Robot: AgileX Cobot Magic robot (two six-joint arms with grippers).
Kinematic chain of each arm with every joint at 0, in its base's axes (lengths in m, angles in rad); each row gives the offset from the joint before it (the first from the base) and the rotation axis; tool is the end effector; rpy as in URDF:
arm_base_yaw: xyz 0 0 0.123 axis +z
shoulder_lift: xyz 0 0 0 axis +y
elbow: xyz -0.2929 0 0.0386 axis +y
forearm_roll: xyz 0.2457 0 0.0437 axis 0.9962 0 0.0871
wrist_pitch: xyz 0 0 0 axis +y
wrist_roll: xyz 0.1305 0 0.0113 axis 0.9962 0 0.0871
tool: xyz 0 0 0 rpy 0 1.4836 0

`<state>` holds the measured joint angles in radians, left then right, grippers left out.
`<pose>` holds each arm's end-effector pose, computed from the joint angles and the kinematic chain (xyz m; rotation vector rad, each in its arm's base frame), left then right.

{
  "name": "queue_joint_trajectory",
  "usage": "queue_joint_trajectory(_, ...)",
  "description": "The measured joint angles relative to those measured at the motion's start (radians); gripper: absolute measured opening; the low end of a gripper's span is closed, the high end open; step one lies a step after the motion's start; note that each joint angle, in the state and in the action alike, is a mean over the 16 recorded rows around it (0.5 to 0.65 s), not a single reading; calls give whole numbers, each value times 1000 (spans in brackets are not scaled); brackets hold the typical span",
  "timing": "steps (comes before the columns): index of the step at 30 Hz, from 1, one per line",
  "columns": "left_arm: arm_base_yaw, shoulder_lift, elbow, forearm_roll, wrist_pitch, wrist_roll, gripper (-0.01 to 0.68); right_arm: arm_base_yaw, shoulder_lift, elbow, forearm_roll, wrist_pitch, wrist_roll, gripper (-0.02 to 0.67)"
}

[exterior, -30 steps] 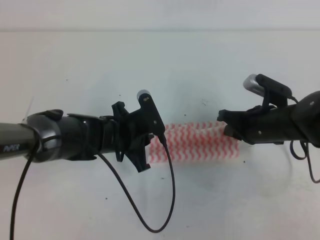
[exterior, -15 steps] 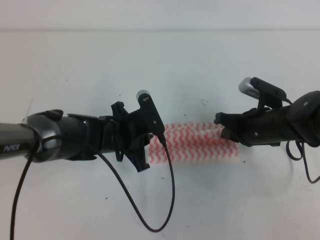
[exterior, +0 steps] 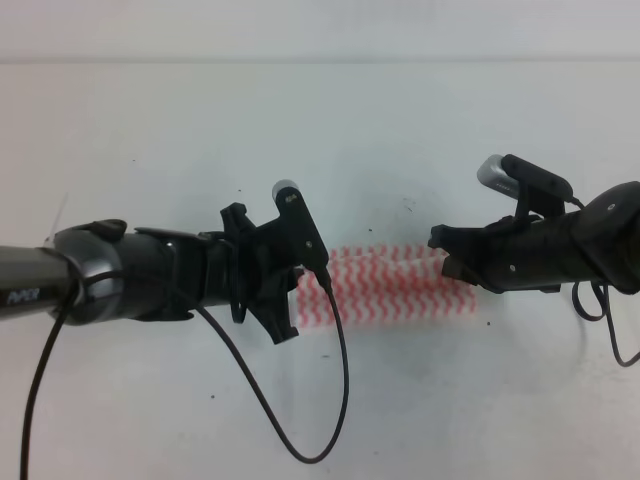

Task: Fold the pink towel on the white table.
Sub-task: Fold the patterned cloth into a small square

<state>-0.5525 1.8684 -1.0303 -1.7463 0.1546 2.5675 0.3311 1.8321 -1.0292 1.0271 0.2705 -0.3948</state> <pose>0.3442 -0.2357 0.1526 1.5067 1.7173 -0.0357 0.3670 0.1579 0.1531 0.2501 2.5127 0.6883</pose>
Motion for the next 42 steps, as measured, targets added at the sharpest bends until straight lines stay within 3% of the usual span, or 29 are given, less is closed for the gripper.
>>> queue_joint_trajectory(22,0,15,-5,15,-17,-2,4,0,2,0,3,1,0,-16)
queue_joint_trajectory(42,0,40,-79,30,-124,-48,126,0,1,0,6,3,0,-16)
